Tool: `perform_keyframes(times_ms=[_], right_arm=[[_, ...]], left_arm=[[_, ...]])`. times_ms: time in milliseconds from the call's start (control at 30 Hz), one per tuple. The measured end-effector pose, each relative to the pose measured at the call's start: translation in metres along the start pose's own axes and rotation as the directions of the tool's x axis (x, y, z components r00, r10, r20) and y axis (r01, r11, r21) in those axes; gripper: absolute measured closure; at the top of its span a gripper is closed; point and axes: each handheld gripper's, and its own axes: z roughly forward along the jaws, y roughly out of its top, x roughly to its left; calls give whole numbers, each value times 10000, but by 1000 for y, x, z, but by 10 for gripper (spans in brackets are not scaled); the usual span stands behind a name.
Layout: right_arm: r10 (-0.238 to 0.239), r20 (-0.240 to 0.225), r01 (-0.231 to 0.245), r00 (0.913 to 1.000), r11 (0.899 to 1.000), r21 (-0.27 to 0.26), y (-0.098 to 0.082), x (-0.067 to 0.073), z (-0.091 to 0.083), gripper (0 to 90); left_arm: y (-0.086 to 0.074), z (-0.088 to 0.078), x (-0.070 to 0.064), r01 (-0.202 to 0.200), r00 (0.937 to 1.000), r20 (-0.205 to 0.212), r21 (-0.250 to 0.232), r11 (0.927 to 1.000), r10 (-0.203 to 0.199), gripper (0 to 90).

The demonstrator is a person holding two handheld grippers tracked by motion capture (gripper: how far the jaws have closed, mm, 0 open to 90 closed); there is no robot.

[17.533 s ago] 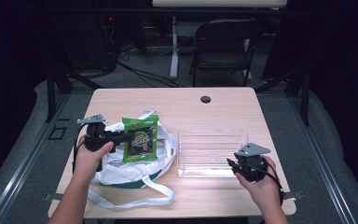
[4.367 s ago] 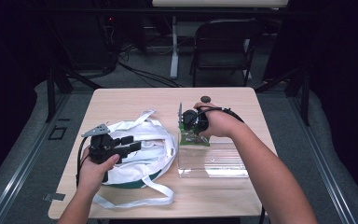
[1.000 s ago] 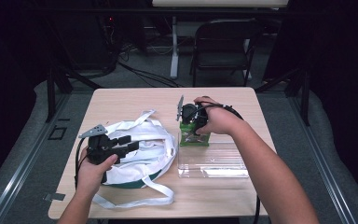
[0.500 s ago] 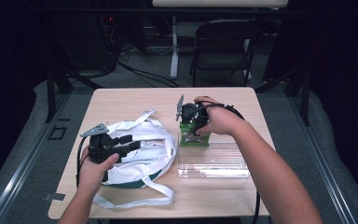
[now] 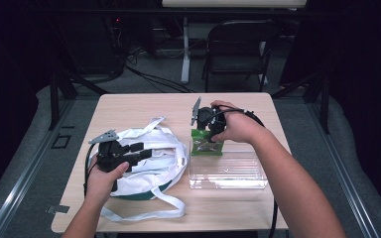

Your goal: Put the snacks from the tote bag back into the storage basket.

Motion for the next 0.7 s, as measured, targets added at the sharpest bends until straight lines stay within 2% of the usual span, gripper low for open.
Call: perform_keyframes(times_ms=[400, 567, 700], right_arm=[[89, 61, -88, 9999, 9999, -115, -8, 1, -12, 404], [293, 163, -289, 9994, 9993, -250, -17, 4, -20, 404], [551, 171, -541, 9983, 9968, -580, -26, 11, -29, 408]], left_arm=[[0, 0, 1, 49, 10000, -8, -46, 10000, -50, 442], [1, 0, 2, 51, 10000, 6, -61, 10000, -51, 443], [1, 1, 2, 43, 10000, 3, -34, 10000, -43, 442]])
